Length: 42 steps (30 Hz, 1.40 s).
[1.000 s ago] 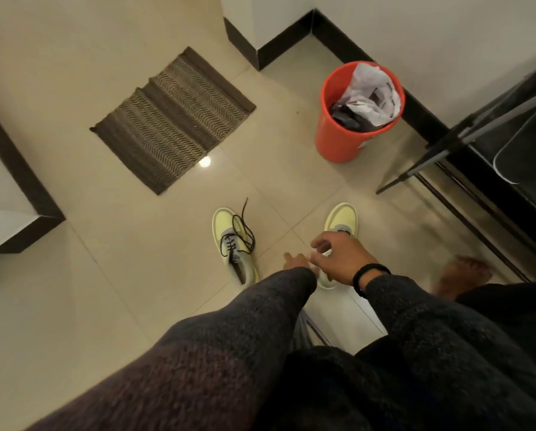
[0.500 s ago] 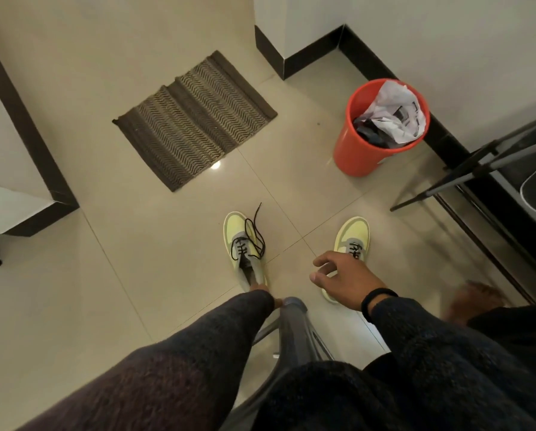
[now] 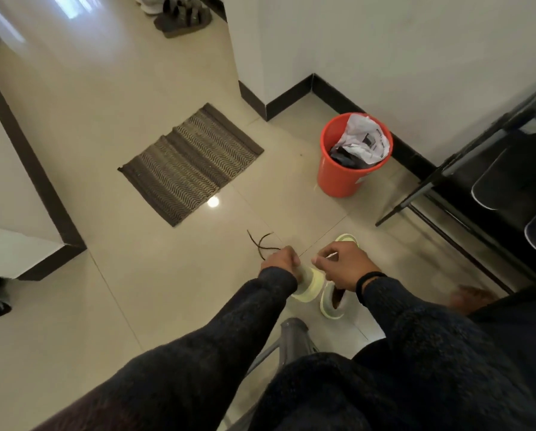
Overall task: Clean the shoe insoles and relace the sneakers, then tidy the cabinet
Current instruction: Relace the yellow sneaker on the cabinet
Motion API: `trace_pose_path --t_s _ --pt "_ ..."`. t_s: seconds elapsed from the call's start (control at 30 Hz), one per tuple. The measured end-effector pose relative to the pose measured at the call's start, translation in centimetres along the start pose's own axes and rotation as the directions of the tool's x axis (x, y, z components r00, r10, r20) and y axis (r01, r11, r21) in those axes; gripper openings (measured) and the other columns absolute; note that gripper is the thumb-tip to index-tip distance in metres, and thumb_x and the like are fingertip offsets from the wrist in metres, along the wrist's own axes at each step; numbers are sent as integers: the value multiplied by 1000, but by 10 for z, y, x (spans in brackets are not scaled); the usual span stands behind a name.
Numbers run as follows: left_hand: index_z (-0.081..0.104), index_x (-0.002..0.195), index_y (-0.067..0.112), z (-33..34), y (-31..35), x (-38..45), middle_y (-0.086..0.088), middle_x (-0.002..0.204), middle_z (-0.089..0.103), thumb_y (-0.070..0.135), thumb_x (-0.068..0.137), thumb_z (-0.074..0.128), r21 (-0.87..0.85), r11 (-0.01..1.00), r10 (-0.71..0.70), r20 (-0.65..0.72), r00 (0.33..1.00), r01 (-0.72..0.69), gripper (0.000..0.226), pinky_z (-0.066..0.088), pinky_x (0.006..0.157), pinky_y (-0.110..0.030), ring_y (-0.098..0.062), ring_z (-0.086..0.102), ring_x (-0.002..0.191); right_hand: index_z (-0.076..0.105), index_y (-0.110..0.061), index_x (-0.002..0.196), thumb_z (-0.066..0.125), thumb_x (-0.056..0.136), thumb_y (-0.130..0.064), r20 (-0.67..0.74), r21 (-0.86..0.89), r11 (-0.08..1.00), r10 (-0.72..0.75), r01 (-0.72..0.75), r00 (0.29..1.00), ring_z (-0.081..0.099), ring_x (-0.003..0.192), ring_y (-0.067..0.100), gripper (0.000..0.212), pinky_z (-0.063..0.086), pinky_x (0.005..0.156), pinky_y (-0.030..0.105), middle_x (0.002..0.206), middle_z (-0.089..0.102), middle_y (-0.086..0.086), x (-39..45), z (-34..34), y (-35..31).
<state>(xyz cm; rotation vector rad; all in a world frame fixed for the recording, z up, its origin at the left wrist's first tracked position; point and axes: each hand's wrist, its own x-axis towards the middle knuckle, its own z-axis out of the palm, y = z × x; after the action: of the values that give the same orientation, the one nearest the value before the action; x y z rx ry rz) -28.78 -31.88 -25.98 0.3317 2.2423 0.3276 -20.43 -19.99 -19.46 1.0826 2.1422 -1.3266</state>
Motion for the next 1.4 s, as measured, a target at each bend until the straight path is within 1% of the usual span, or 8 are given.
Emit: trace_pose_path --t_s 0.2,0.4,0.67,0.83,0.93,1.07,1.2,1.4 --pt "60 95 26 -30 86 -84 0 104 69 27 87 66 142 854 505 6 863 -500 10 44 74 -28 -25 64 95 70 -14 89 63 91 -50 -175 146 985 118 -93 978 72 86 32 38 61 79 51 91 73 13 -33 -69 -4" --pt "67 80 22 -44 154 -168 13 77 56 13 75 72 91 538 840 -142 524 -838 11 30 61 -8 -9 54 74 70 -21 96 87 64 -33 -292 104 992 105 -78 950 71 86 29 38 62 72 51 98 71 8 -96 -164 14" --pt "62 90 22 -30 241 -262 13 81 53 14 77 73 65 41 996 -84 35 -997 19 47 67 -22 -5 49 69 71 -26 90 77 76 -17 -518 3 993 102 -118 849 74 73 22 17 63 70 44 83 75 2 -222 -258 60" --pt "67 103 22 -4 289 -304 7 90 68 27 80 83 -218 -21 1000 -1 -21 -976 28 53 60 -20 -9 61 60 66 -35 106 78 74 -36 -695 22 991 109 -131 710 69 79 9 34 53 58 23 106 69 -4 -298 -281 117" --pt "70 102 26 24 324 -314 9 88 70 30 83 81 -331 35 997 -51 55 -943 23 49 58 -14 -2 58 56 61 -41 117 82 68 -38 -749 77 990 138 -121 648 68 84 3 53 60 73 30 100 71 -8 -339 -281 160" --pt "69 103 37 86 374 -307 11 90 68 43 82 79 -217 128 989 100 109 -968 24 59 72 -29 -4 57 61 52 -44 134 74 74 -30 -811 26 975 149 -219 566 65 103 9 65 56 89 37 113 69 -11 -381 -269 205" --pt "69 108 34 170 408 -316 12 90 66 45 80 80 -130 79 932 363 27 -988 32 58 77 -32 -8 62 67 52 -43 132 63 79 -22 -878 -23 940 144 -341 457 63 111 21 58 54 88 45 123 67 -7 -402 -250 267" --pt "61 94 39 278 442 -329 12 70 59 46 80 75 15 22 909 416 27 -1000 21 53 68 -27 -4 58 67 54 -34 136 60 83 -14 -922 194 896 305 -399 236 59 116 15 57 53 91 37 134 60 -9 -390 -228 363"
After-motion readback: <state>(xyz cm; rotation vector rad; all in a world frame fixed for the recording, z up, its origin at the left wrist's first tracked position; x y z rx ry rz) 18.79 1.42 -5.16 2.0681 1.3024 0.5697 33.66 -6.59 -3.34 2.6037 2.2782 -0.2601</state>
